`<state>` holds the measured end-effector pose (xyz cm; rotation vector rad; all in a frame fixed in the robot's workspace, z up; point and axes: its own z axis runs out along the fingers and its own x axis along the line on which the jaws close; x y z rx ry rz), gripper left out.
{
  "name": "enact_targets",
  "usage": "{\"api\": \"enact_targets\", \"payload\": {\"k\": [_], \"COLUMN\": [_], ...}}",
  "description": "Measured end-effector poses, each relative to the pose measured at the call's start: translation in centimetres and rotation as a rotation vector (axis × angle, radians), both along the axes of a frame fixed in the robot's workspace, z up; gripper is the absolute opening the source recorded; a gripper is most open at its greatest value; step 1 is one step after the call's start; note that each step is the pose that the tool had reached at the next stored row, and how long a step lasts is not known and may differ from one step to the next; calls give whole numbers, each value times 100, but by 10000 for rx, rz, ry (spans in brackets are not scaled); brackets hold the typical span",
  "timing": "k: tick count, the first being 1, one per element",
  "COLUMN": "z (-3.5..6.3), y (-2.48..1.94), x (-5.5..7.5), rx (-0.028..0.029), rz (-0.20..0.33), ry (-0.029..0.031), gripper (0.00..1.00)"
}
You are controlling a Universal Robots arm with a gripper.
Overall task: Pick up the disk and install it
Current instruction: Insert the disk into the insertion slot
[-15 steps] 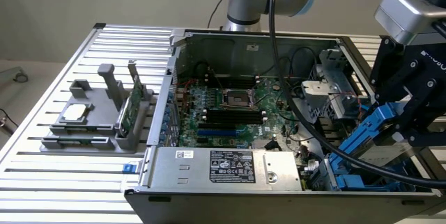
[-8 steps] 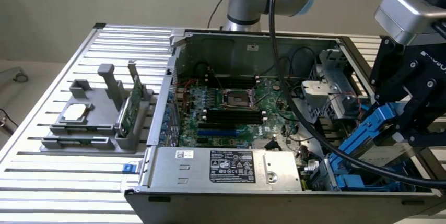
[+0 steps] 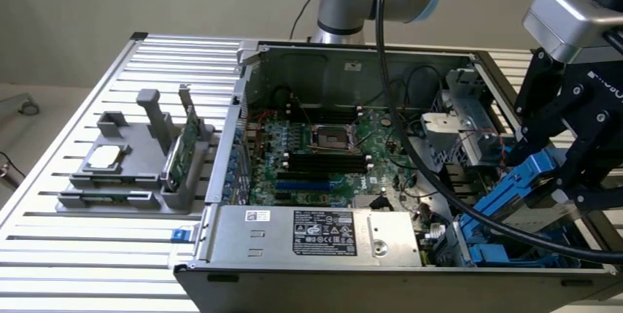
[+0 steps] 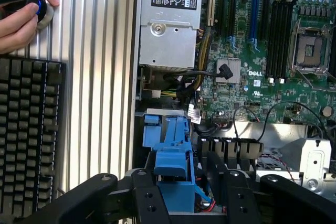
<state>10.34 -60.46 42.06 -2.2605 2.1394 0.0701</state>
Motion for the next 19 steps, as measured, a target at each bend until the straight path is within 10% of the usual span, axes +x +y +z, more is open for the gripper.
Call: {"api": "enact_targets", "payload": {"k": [19], "z": [-70], "y": [-3], "x": [-4], "rx": [45], "rz": [-6], "ry": [2], "gripper": [33]}}
